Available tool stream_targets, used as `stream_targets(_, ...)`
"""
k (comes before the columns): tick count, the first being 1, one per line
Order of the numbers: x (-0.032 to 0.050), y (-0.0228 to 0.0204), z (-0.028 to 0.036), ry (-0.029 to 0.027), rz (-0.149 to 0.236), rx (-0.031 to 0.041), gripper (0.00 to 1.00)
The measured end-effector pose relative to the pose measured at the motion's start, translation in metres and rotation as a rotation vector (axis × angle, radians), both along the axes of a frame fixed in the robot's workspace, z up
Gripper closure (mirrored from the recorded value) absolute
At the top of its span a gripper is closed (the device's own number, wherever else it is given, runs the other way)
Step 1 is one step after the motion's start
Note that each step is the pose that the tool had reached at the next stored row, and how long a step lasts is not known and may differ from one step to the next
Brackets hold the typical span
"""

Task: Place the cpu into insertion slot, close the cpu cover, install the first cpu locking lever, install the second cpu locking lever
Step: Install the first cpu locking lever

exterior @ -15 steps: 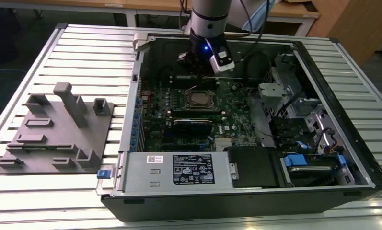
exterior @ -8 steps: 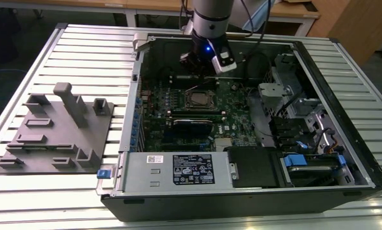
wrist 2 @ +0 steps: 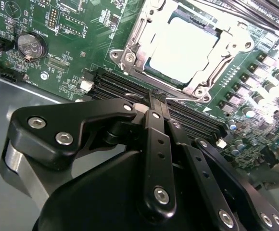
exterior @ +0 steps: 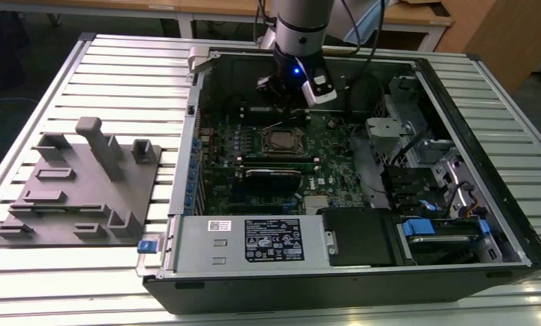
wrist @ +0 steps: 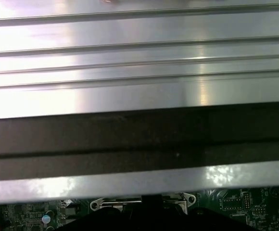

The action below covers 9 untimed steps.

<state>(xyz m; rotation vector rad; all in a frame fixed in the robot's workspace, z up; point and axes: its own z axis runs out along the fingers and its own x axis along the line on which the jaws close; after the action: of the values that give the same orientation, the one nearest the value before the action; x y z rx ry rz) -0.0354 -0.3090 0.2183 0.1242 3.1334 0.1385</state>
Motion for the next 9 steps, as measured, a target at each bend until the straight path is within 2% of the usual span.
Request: stream_targets(9,0.0045,0.0,-0.0045,0.0,0.0,0.0,0.89)
